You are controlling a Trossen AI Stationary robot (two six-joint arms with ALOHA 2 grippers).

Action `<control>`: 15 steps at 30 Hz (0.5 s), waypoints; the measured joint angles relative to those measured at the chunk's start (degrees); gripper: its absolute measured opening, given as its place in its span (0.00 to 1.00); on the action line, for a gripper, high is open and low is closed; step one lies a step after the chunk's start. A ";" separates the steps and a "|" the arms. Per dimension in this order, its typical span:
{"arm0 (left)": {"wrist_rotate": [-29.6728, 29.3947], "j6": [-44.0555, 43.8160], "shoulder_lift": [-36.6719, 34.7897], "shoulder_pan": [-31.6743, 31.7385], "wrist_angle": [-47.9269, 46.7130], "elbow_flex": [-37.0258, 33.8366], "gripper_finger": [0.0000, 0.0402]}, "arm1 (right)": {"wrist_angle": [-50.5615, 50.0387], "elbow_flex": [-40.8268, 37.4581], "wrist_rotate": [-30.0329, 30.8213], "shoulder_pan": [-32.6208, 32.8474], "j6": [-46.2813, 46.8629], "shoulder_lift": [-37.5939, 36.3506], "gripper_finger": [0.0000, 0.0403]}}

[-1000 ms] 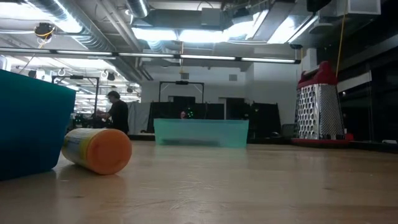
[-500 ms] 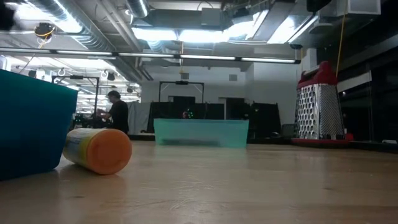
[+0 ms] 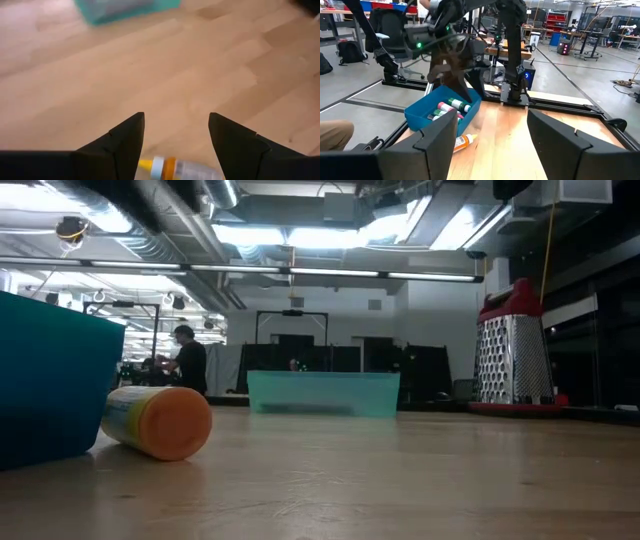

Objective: Pick & Place Food Item
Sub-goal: Put the yellow food coloring bottle into the dark blue bin

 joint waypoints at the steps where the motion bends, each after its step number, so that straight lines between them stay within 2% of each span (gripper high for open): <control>1: 0.06 2.70 -0.05 1.18 0.02 1.22 0.54 | 0.00 0.00 0.01 -0.01 -0.03 0.02 0.61; 4: 3.77 7.83 -0.11 5.50 0.11 3.10 0.54 | 0.00 0.00 0.01 -0.01 -0.13 0.02 0.61; 7: 4.76 11.43 -0.11 9.53 0.85 2.76 0.54 | -0.01 0.00 0.00 -0.01 -0.13 0.02 0.61; 10: 10.04 13.50 -0.11 13.45 2.77 1.75 0.54 | -0.02 0.00 -0.02 0.00 -0.11 0.02 0.61; 12: 15.87 15.98 -0.11 16.07 7.40 0.51 0.54 | -0.02 0.00 -0.19 -0.01 -0.11 0.02 0.61; 15: 21.57 22.28 -0.09 18.58 16.85 -1.85 0.54 | -0.02 0.00 -0.36 -0.01 -0.11 0.02 0.61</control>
